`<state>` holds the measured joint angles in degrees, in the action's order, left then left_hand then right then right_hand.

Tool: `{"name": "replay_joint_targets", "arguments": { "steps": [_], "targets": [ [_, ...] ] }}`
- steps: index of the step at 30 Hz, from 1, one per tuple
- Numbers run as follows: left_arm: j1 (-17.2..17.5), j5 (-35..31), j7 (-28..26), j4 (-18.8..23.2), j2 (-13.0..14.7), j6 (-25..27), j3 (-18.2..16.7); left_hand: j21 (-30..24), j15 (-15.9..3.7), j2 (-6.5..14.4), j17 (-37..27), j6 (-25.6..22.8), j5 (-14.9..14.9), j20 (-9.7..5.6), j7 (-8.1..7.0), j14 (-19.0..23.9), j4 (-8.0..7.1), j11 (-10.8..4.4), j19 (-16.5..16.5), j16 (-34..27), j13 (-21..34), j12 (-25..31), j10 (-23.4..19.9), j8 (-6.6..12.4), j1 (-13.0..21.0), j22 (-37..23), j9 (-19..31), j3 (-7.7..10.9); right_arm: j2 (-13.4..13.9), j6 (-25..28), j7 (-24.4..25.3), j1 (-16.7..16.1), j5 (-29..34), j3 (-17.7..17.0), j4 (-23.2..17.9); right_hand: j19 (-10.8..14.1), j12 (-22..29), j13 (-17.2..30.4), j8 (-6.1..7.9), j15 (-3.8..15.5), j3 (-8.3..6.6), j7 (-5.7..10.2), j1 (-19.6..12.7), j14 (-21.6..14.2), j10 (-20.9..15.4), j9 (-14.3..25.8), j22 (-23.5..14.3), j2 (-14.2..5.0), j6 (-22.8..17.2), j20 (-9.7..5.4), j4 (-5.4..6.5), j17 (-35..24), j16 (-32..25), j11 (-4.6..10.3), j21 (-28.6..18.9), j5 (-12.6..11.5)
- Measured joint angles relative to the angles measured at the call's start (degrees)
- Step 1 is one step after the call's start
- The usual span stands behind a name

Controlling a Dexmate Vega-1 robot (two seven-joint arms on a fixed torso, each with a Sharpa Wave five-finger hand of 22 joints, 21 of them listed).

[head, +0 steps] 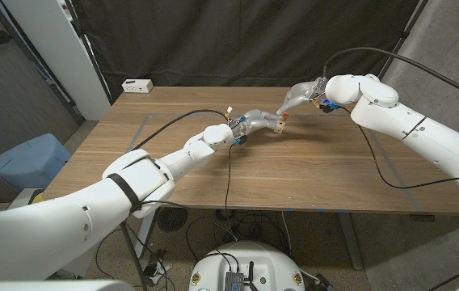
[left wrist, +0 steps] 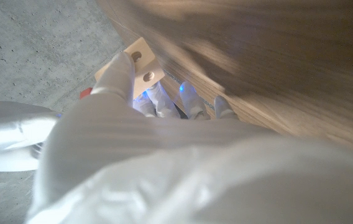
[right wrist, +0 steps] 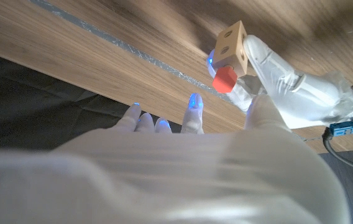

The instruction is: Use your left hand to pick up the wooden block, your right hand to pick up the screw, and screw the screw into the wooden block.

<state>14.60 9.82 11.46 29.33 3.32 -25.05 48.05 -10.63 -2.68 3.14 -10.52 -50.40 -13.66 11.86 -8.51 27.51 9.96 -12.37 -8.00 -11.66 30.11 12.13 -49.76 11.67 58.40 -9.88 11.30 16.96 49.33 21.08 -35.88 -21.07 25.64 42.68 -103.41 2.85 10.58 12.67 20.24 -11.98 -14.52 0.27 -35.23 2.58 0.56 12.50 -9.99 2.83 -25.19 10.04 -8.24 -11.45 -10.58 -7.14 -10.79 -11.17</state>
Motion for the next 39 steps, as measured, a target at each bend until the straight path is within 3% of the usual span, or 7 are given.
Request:
{"name": "replay_joint_targets", "arguments": {
  "steps": [6,14,19,24,39],
  "targets": [
    [-0.13,0.0,0.09,-0.39,-0.15,0.0,0.0,0.0,0.0,0.0,0.0,0.01,-0.01,0.0,0.01,0.0,0.0,0.06,0.0,0.0,0.02,0.16,0.08,-0.01,0.0,0.0,0.0,0.0,0.41,-1.31,-1.27,0.57,-1.29,-0.01,0.48,-0.53,0.0,0.0,-0.77,-0.02,-1.25,2.47,-3.0,1.19,1.95,0.0,0.14,-0.21,1.37,-0.1,-1.25,0.0,0.0,1.32,0.0,0.04],
    [-0.35,0.13,0.35,-1.01,-0.4,-0.06,0.0,0.0,0.0,0.0,0.0,0.02,0.0,0.0,0.01,0.0,0.0,0.01,0.0,0.0,0.05,0.18,0.15,-0.06,0.0,0.0,0.04,0.0,0.75,-1.99,-2.3,1.17,-1.73,0.43,0.94,-0.27,0.24,-0.17,-0.77,0.11,-2.53,5.14,-7.0,1.45,3.05,-0.27,0.13,-0.21,0.76,-0.35,-2.21,0.0,-0.28,2.43,-0.24,-0.3],
    [-0.48,0.21,0.48,-1.34,-0.5,-0.19,0.0,0.0,0.0,0.0,0.0,0.03,0.0,0.0,0.01,0.0,0.0,0.13,0.0,0.0,0.05,0.18,0.06,-0.2,0.0,0.0,0.04,0.0,0.8,-2.03,-2.36,1.26,-1.42,0.67,1.01,0.86,0.68,-0.17,-0.69,0.45,-3.5,7.35,-10.02,1.11,2.6,-0.27,0.13,-0.03,-0.49,-1.04,-2.31,-0.01,-0.72,3.5,-0.28,-0.75],
    [-0.58,0.27,0.59,-1.57,-0.52,-0.36,0.0,0.0,0.0,-0.01,0.0,0.04,0.01,0.0,0.01,0.0,0.0,0.2,0.0,0.0,0.05,0.18,0.14,0.02,-0.01,0.0,0.04,0.0,0.81,-1.82,-1.67,1.13,-0.74,0.76,1.01,2.0,1.09,-0.16,0.32,1.46,-4.17,9.17,-12.6,0.1,1.48,-0.1,0.13,0.64,-2.39,-1.55,-2.11,0.23,-1.17,4.63,-0.73,-1.14],
    [-1.15,0.47,0.86,-3.09,-1.04,-0.81,0.0,0.0,0.0,-0.02,0.0,0.16,0.06,0.0,0.1,0.0,0.0,-0.01,0.0,0.0,0.01,0.11,-0.06,0.01,-0.02,0.0,0.03,0.0,0.58,-0.85,1.84,-0.24,0.77,0.57,1.37,4.13,1.76,-0.43,3.51,3.1,-4.88,9.98,-16.21,-2.62,-1.12,0.17,0.13,1.67,-9.74,-2.25,-1.87,0.54,-1.72,6.13,-0.92,-1.66]
  ]
}}
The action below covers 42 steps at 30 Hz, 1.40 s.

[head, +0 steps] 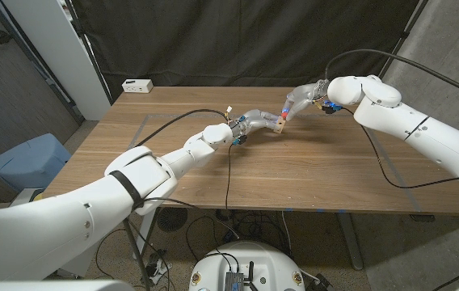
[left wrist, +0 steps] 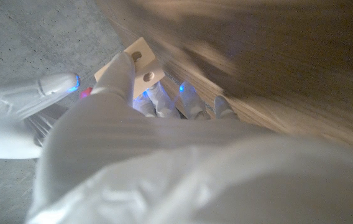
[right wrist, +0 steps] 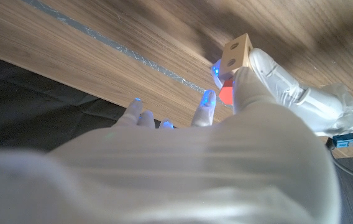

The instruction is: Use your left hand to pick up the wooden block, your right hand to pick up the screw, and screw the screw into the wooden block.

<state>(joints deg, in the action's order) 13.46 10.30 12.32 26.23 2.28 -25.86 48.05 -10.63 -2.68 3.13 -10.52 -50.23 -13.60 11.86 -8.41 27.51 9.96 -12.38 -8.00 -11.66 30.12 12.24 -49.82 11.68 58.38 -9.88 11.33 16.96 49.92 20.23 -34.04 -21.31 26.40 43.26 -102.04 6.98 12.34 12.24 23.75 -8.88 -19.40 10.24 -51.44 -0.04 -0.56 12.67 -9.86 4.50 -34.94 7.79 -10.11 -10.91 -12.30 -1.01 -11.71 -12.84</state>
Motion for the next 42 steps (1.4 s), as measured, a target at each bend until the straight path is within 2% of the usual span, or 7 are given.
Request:
{"name": "replay_joint_targets", "arguments": {
  "steps": [6,16,20,29,34,37,42],
  "targets": [
    [-0.42,0.05,0.11,-0.87,-0.35,-0.05,0.08,0.0,0.0,0.0,0.0,0.01,0.13,0.0,-0.01,0.0,0.0,0.0,0.0,0.0,-0.01,-0.09,0.0,-0.02,0.0,0.0,-0.02,0.0,-0.18,0.13,1.12,-0.39,0.24,-0.2,0.07,0.48,0.47,0.01,1.16,0.69,-0.05,0.0,-0.32,-0.91,-1.41,0.09,0.0,0.32,-2.9,-0.15,0.41,0.0,0.0,0.8,-0.21,-0.13],
    [-1.01,0.19,0.18,-2.08,-0.91,-0.05,0.36,0.0,0.0,-0.01,0.0,-0.03,0.18,0.0,0.03,0.0,0.0,0.0,0.0,0.0,0.02,-0.05,0.02,-0.07,-0.01,0.0,-0.03,0.0,-0.6,0.24,2.06,-0.5,0.59,-0.24,0.32,0.93,0.53,0.01,2.68,1.0,0.18,-0.35,-0.58,-1.82,-2.99,0.27,-0.01,0.04,-6.56,-0.32,0.64,-0.01,-0.22,1.11,-0.21,-0.13],
    [-1.16,0.22,0.19,-2.42,-1.08,-0.05,0.47,0.0,0.0,-0.09,0.0,-0.03,0.19,0.0,0.03,0.0,0.0,0.0,0.0,0.0,0.03,0.07,0.03,-0.08,-0.09,0.0,0.0,0.0,-0.77,0.3,2.36,-0.51,0.7,-0.24,0.42,1.34,0.81,0.01,3.44,1.11,0.18,-0.13,-0.69,-2.54,-4.0,0.26,-0.01,-0.07,-8.08,-0.33,0.64,-0.17,-0.44,1.9,-0.21,-0.13],
    [-1.46,0.32,0.2,-3.02,-1.36,0.33,0.69,0.0,0.0,-0.09,0.0,-0.03,-0.06,0.0,0.04,0.0,0.0,0.03,0.0,0.0,0.04,0.07,0.06,0.0,-0.09,0.0,0.02,0.0,-1.15,0.34,2.7,-0.45,0.79,-0.04,0.85,2.05,1.02,0.02,4.45,1.72,0.42,-0.41,-0.92,-3.15,-5.4,0.24,-0.02,0.16,-10.41,-0.64,0.88,-0.16,-0.44,1.92,-0.21,-0.12],
    [-1.65,0.44,0.2,-3.36,-1.58,0.74,0.85,0.0,0.0,-0.09,0.0,-0.03,-0.07,0.0,0.04,0.0,0.0,0.08,0.0,0.0,0.04,0.07,0.13,0.01,-0.09,0.0,0.02,0.0,-1.28,0.32,2.67,-0.24,0.79,0.17,1.11,2.05,1.25,0.02,5.09,1.61,1.0,-0.93,-0.89,-3.66,-6.36,0.23,-0.14,0.18,-11.77,-0.63,1.45,-0.16,-0.66,2.05,-0.21,-0.12],
    [-1.7,0.51,0.19,-3.47,-1.64,0.87,0.91,0.0,0.0,-0.09,0.0,-0.02,-0.06,0.0,0.04,0.0,0.0,0.08,0.0,0.0,0.03,0.07,0.13,0.01,-0.09,0.0,0.01,0.0,-1.3,0.32,2.57,-0.13,0.79,0.29,1.18,2.05,1.25,0.02,5.34,1.51,1.39,-0.99,-0.1,-4.17,-6.88,0.23,-0.16,0.7,-12.96,-0.63,1.85,-0.16,-0.66,2.11,-0.21,-0.13],
    [-1.9,0.65,0.13,-3.78,-1.84,1.24,1.09,0.0,0.0,-0.09,0.0,-0.04,-0.06,0.0,0.04,0.0,0.0,0.09,0.0,0.0,-0.01,0.06,0.15,0.01,-0.09,0.0,0.01,0.0,-1.43,0.45,2.41,0.01,0.89,0.54,1.38,2.05,1.25,-0.26,6.84,1.71,2.66,-1.22,3.29,-4.8,-8.53,0.35,-0.15,1.16,-15.33,-0.63,3.12,-0.44,-0.66,2.28,-0.21,0.16]
  ]
}}
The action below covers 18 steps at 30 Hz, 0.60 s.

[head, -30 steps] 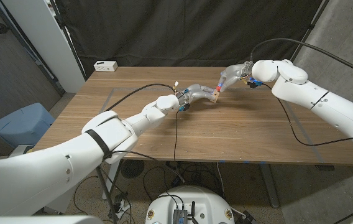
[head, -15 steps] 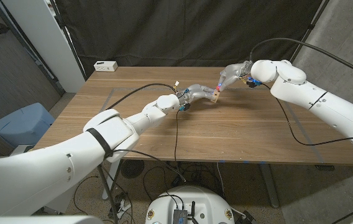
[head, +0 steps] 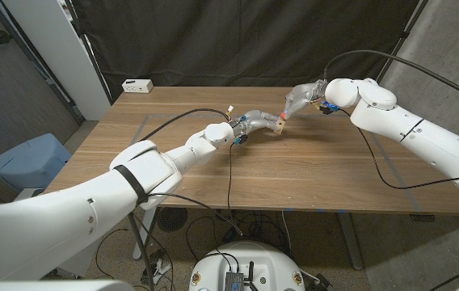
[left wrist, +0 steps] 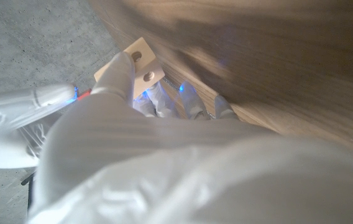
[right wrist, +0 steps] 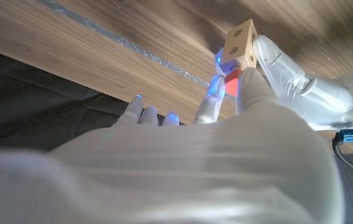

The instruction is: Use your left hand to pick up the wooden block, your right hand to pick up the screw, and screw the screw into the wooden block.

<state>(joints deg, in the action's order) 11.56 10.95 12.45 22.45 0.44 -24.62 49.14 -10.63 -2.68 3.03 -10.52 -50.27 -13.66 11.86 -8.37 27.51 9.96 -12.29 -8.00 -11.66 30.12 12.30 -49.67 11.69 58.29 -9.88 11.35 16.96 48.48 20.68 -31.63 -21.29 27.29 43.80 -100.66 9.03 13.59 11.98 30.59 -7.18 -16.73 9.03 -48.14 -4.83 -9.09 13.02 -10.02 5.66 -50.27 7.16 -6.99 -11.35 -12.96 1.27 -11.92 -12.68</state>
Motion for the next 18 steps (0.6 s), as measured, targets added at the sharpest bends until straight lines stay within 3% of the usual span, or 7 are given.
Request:
{"name": "replay_joint_targets", "arguments": {
  "steps": [5,12,18],
  "targets": [
    [-0.05,0.09,-0.1,-0.11,-0.04,0.14,0.07,0.0,0.0,0.0,0.0,0.0,0.0,0.0,0.01,0.0,0.18,0.02,0.0,0.0,0.0,-0.03,0.15,-0.01,0.0,0.0,0.0,0.18,-0.22,0.17,-0.09,0.19,0.41,0.35,0.22,0.63,0.0,0.01,1.5,-0.06,1.19,-0.75,2.98,-0.53,-1.39,0.83,0.0,0.66,-2.17,0.01,1.19,-0.16,0.0,0.04,0.0,0.04],
    [-0.05,0.22,-0.15,-0.16,-0.01,0.21,0.11,0.0,0.0,0.09,0.0,0.0,0.01,0.0,0.03,0.0,0.24,0.22,0.0,0.0,0.03,-0.04,-0.05,-0.04,-0.26,0.0,-0.02,0.24,-0.63,0.86,-0.03,0.42,1.57,0.82,0.42,1.6,0.45,0.0,4.22,0.21,4.18,-2.5,10.71,-2.07,-4.93,1.71,0.0,1.41,-6.55,-0.52,4.18,-0.42,-0.62,-0.59,0.0,0.04],
    [-0.12,0.5,-0.17,-0.3,-0.01,0.43,0.12,0.0,0.0,0.38,0.0,0.09,0.02,-0.02,0.11,0.0,0.24,0.22,-0.01,0.0,0.04,-0.15,-0.04,-0.22,-0.53,0.0,-0.05,0.24,-1.41,2.07,0.67,0.47,2.76,1.46,0.48,2.69,1.05,0.01,6.76,0.48,5.83,-3.65,14.48,-4.09,-8.15,2.84,0.01,1.63,-10.63,-0.81,5.37,-0.54,-1.06,-0.77,0.0,0.04]
  ]
}}
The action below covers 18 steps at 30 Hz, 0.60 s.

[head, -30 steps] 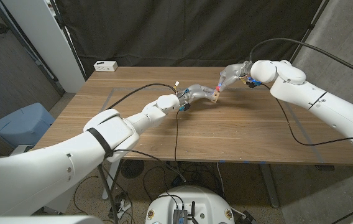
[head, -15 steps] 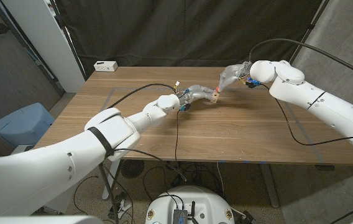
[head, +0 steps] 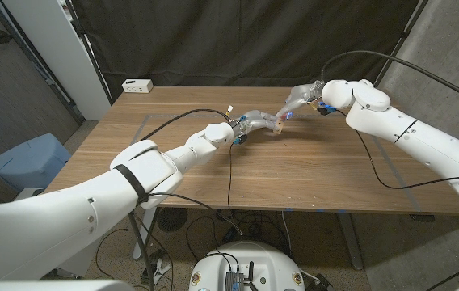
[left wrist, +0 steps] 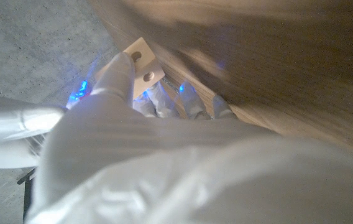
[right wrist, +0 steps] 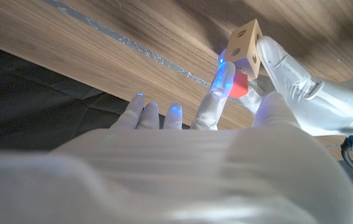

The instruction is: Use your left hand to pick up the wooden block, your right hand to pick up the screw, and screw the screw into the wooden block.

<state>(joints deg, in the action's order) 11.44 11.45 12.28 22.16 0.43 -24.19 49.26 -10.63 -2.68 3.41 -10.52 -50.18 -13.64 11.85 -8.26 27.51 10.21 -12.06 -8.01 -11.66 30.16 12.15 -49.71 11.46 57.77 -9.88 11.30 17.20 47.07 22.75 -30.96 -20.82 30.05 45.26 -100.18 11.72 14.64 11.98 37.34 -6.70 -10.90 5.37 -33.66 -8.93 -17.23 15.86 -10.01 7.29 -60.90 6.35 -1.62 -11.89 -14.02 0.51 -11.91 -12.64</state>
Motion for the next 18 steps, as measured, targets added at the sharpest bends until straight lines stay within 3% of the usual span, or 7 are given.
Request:
{"name": "replay_joint_targets", "arguments": {
  "steps": [3,6,13,18],
  "targets": [
    [-0.06,0.06,0.0,-0.11,-0.02,0.19,0.01,0.0,0.0,0.01,0.0,-0.01,0.01,-0.11,0.01,0.0,0.0,0.0,-0.09,0.0,0.0,-0.01,0.01,0.04,0.01,-0.01,0.01,0.0,-0.28,0.84,0.44,0.0,0.55,0.17,0.0,0.53,0.08,0.0,1.4,0.3,0.57,-0.66,1.23,-0.98,-1.35,0.51,0.0,0.38,-2.07,-0.15,0.2,0.0,-0.4,0.15,0.0,0.0],
    [-0.17,0.13,0.02,-0.22,-0.07,0.4,0.06,0.0,0.0,0.01,0.0,-0.08,0.04,-0.12,0.09,0.0,0.0,0.0,-0.09,0.0,0.0,-0.01,0.01,0.22,0.01,-0.02,0.03,0.0,-0.51,1.55,0.83,-0.01,1.12,0.32,-0.02,0.79,0.22,0.0,1.89,0.36,0.85,-0.97,1.57,-1.22,-1.81,0.79,0.0,0.51,-2.78,0.0,0.37,-0.01,-0.62,-0.2,0.0,0.0],
    [-0.4,0.31,0.04,-0.42,-0.12,0.79,0.19,-0.01,0.0,0.03,0.0,-0.11,-0.17,-0.2,0.06,0.0,0.0,0.09,0.23,0.0,-0.01,0.16,0.11,0.23,0.02,0.02,0.05,0.0,-0.93,2.91,1.0,-0.03,2.18,0.91,-0.23,0.98,0.22,0.01,1.76,0.36,1.45,-1.36,3.18,-1.84,-2.53,0.76,0.01,0.6,-1.83,-0.2,0.96,0.0,-0.62,-0.52,0.0,0.0],
    [-0.59,0.48,0.1,-0.54,-0.14,1.1,0.34,-0.01,0.0,0.03,-0.03,-0.12,-0.17,-0.22,0.05,0.0,0.0,0.09,0.25,0.0,-0.01,0.16,0.12,0.23,0.02,-0.04,0.05,0.0,-0.96,3.9,0.94,-0.02,2.51,1.01,-0.45,0.98,-0.29,0.01,0.13,0.36,1.97,-1.99,4.96,-1.83,-1.9,0.13,0.01,0.18,1.59,-0.2,1.48,0.0,-0.62,-1.15,0.0,0.0]
  ]
}}
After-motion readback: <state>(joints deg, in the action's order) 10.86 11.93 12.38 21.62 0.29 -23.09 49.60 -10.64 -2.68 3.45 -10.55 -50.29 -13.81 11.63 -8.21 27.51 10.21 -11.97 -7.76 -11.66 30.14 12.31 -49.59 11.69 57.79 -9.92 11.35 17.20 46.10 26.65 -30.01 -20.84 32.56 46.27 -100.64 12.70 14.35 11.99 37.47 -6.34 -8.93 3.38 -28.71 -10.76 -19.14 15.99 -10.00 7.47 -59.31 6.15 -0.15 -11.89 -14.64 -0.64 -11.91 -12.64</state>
